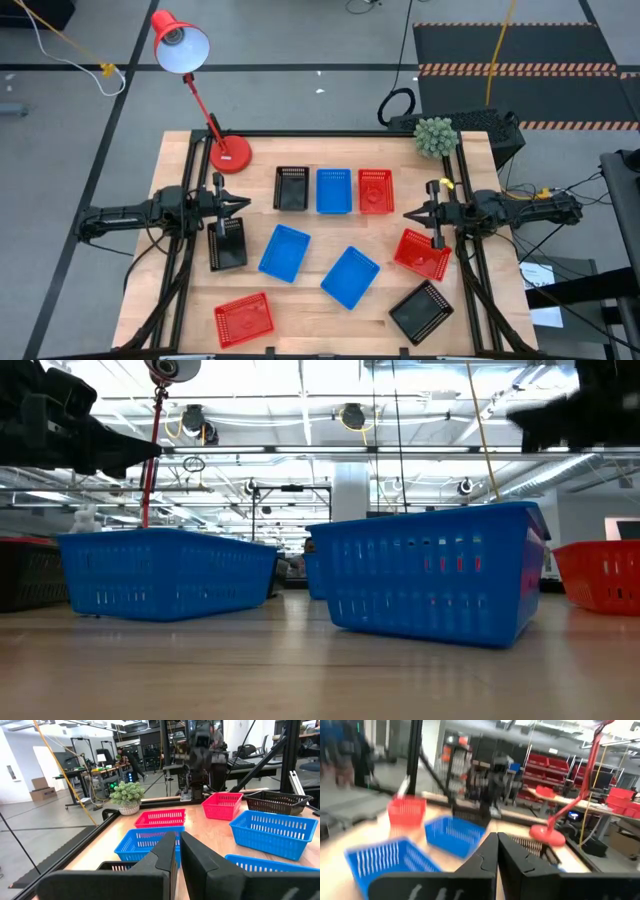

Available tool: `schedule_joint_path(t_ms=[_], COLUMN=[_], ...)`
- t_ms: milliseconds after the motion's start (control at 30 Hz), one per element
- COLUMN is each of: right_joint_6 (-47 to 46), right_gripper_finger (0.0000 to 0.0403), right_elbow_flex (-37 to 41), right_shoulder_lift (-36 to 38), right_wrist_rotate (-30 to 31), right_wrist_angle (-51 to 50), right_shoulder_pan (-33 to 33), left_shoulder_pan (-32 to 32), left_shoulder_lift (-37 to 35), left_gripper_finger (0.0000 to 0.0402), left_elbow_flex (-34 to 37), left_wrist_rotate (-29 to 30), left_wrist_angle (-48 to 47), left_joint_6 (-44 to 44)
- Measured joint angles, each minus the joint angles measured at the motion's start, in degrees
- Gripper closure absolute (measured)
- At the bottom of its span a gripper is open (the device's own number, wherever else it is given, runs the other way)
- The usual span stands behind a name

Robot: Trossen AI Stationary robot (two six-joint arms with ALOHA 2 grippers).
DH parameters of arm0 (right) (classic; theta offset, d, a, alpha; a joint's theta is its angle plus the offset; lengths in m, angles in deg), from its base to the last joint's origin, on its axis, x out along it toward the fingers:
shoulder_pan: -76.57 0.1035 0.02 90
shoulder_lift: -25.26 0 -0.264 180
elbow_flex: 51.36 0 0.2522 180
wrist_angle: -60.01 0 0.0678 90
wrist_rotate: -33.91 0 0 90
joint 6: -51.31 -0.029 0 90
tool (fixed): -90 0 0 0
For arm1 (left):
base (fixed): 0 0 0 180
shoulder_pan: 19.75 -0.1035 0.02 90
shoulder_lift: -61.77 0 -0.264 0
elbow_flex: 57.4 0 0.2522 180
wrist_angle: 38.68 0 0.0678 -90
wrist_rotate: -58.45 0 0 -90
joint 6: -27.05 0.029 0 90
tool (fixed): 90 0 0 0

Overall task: Stack baskets by color
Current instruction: Stack the middle right red bin on the top red bin

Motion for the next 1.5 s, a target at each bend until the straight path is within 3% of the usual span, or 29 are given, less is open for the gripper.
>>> schedule_joint_path(t_ms=[433, 867, 1300, 1500], right_joint_6=[-10.88, -14.42, -14.81, -14.58], right_gripper_finger=[0.0403, 0.0403, 0.0403, 0.0403], right_elbow_flex=[-23.46, -47.89, -50.41, -50.41], right_shoulder_lift=[-20.18, -30.74, -31.99, -32.48], right_wrist_rotate=[-0.02, -0.04, -0.01, 0.0], right_wrist_angle=[-10.32, -24.05, -26.63, -26.68], right_shoulder_pan=[0.02, 0.02, 0.02, 0.02], left_shoulder_pan=[0.02, 0.02, 0.02, 0.47], left_shoulder_lift=[0.02, 0.02, 0.02, 0.02], left_gripper_finger=[0.0371, 0.0371, 0.0372, 0.0397], left_elbow_flex=[-0.01, 0.0, -0.02, -1.92], left_wrist_rotate=[0.02, 0.0, -0.01, -0.02], left_wrist_angle=[-0.41, -0.47, -0.46, -0.61], left_joint_6=[-4.03, -6.7, -8.72, -9.11])
